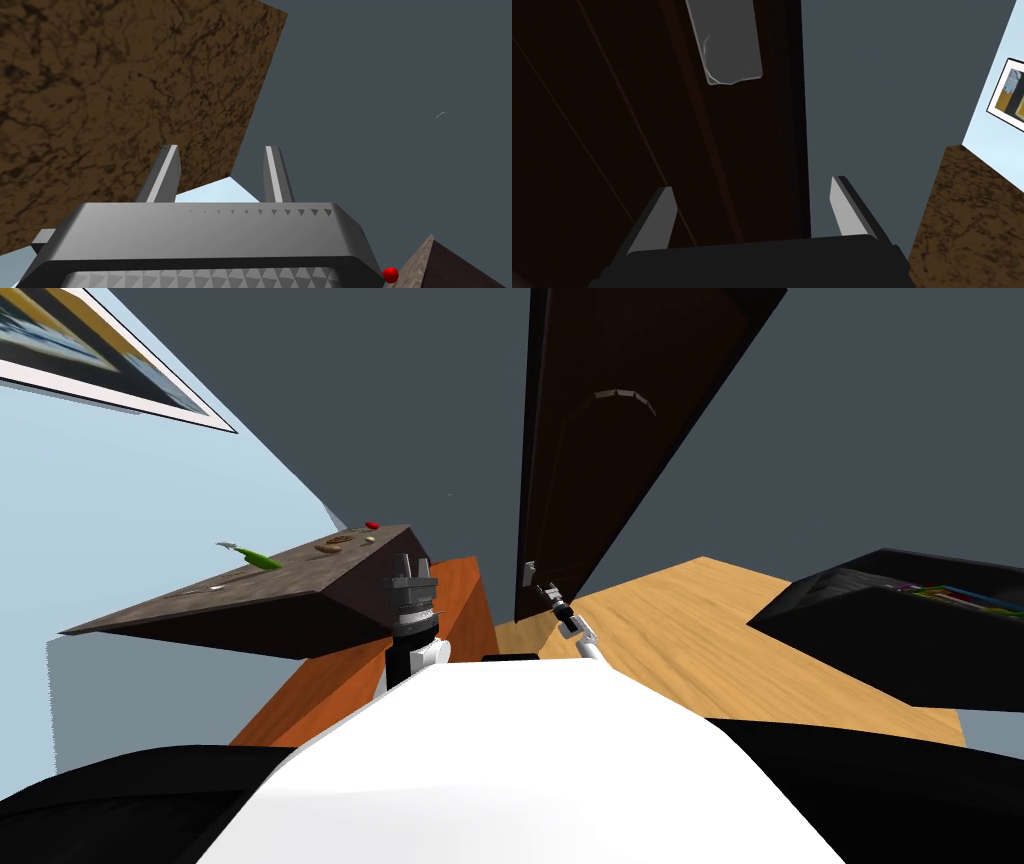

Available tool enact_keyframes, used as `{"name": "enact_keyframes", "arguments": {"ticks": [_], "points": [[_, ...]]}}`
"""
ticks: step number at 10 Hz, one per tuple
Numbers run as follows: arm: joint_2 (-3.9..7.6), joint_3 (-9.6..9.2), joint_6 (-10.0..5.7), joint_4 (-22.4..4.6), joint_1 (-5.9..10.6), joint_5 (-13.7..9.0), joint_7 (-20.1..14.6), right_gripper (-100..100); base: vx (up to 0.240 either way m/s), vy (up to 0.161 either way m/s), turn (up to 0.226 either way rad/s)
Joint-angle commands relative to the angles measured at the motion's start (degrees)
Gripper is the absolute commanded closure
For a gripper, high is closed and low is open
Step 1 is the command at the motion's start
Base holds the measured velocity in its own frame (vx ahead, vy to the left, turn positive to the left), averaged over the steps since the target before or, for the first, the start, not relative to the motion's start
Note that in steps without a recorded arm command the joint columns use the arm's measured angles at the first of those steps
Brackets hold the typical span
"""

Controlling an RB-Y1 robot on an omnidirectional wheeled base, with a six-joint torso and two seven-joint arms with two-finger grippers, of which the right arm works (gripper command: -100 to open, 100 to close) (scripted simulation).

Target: Pull the door open

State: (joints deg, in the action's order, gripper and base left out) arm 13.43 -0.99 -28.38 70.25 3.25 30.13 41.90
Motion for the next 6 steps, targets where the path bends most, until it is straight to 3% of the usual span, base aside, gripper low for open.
{"name": "enact_keyframes", "arguments": {"ticks": [1,5,6], "points": [[0.46,-0.12,0.21,-1.7,0.77,0.8,1.0,-100,0.084,-0.005,0.006],[1.22,-0.27,0.33,-5.6,2.55,2.4,3.1,-100,0.075,0.003,0.004],[1.22,-0.35,0.55,-4.6,2.20,2.1,2.5,-100,0.040,0.001,0.002]]}}
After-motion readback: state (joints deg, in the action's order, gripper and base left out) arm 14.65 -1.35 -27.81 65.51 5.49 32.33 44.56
